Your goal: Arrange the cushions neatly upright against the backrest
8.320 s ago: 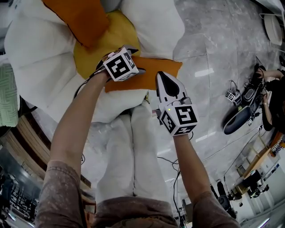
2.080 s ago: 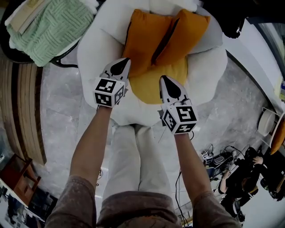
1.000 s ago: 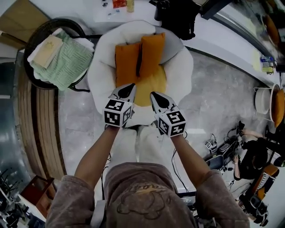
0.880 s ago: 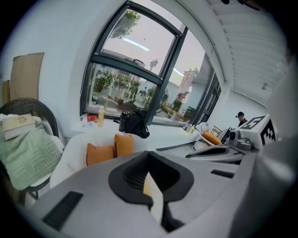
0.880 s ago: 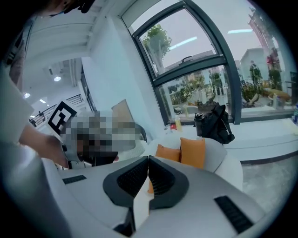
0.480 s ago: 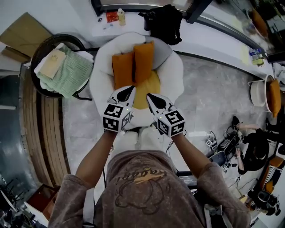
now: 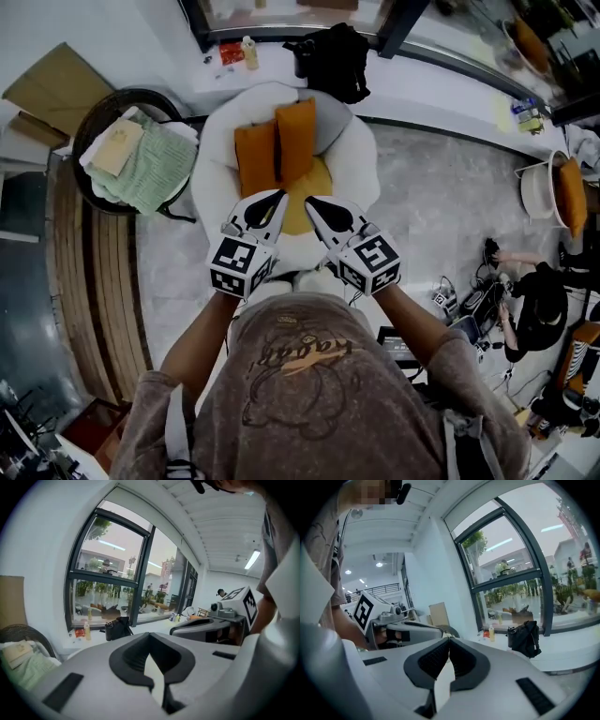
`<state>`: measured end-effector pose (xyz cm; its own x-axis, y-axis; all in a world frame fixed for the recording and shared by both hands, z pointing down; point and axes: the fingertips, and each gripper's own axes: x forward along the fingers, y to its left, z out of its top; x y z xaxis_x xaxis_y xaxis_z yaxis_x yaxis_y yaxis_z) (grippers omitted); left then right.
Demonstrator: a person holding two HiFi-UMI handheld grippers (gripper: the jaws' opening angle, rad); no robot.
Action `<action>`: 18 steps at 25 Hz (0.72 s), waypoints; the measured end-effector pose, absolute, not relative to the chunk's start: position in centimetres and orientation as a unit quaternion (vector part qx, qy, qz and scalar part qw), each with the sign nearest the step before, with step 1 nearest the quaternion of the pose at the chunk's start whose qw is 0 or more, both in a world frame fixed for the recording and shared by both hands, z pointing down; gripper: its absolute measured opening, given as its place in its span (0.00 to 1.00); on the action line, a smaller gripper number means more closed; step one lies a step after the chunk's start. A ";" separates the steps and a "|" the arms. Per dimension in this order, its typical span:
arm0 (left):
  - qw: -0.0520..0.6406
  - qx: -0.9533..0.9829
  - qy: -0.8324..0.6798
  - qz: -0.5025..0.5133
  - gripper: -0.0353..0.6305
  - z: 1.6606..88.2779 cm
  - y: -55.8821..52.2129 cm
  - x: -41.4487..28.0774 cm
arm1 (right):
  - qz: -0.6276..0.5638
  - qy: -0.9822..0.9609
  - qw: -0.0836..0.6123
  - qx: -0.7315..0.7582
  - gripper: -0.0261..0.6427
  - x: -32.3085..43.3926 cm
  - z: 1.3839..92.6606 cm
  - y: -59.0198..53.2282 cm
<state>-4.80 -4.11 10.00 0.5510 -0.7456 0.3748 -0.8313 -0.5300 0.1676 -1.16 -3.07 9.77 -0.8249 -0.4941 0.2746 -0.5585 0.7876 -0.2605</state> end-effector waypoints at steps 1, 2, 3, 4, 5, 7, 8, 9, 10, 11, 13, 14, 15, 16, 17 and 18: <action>0.158 0.868 -0.454 0.127 0.06 9.2 -3.7 -4.7 | 0.162 -0.942 0.091 0.280 0.07 -0.9 8.8 -2.9; 0.151 0.870 -0.452 0.124 0.06 8.4 -3.4 -4.6 | 0.158 -0.943 0.085 0.281 0.07 -0.7 7.9 -2.7; 0.147 0.872 -0.451 0.121 0.06 7.8 -3.0 -4.5 | 0.154 -0.944 0.079 0.282 0.07 -0.5 7.0 -2.5; 0.143 0.874 -0.449 0.118 0.06 7.1 -2.6 -4.4 | 0.151 -0.944 0.074 0.284 0.07 -0.3 6.2 -2.3; 0.138 0.877 -0.446 0.114 0.06 6.5 -2.3 -4.3 | 0.146 -0.945 0.071 0.284 0.07 -0.1 5.4 -2.1; 0.124 0.884 -0.437 0.109 0.06 5.2 -1.6 -3.8 | 0.133 -0.948 0.070 0.281 0.07 0.3 4.3 -1.6; 0.116 0.888 -0.432 0.108 0.06 4.7 -1.4 -3.6 | 0.127 -0.949 0.071 0.279 0.07 0.4 3.8 -1.4; 0.109 0.891 -0.428 0.109 0.06 4.3 -1.2 -3.5 | 0.122 -0.951 0.071 0.276 0.07 0.6 3.4 -1.3; 0.104 0.893 -0.424 0.108 0.06 3.9 -1.0 -3.4 | 0.118 -0.952 0.071 0.273 0.07 0.6 3.0 -1.2; 0.099 0.895 -0.422 0.104 0.06 3.5 -1.0 -3.4 | 0.113 -0.953 0.068 0.271 0.07 0.6 2.7 -1.2; 0.095 0.900 -0.415 0.096 0.06 2.8 -0.9 -3.4 | 0.104 -0.956 0.060 0.269 0.07 0.6 1.8 -1.3; 0.096 0.902 -0.410 0.095 0.06 2.7 -0.7 -3.3 | 0.100 -0.957 0.057 0.268 0.07 0.5 1.5 -1.2; 0.095 0.904 -0.405 0.096 0.06 2.6 -0.4 -3.2 | 0.097 -0.958 0.056 0.264 0.07 0.5 1.2 -1.0; 0.092 0.907 -0.400 0.094 0.06 2.4 -0.3 -3.0 | 0.095 -0.959 0.055 0.260 0.07 0.5 1.0 -0.8; 0.089 0.909 -0.397 0.092 0.06 2.2 -0.3 -2.9 | 0.093 -0.961 0.054 0.254 0.07 0.5 0.7 -0.7; 0.086 0.911 -0.394 0.090 0.06 2.0 -0.3 -2.8 | 0.092 -0.963 0.054 0.248 0.07 0.5 0.5 -0.7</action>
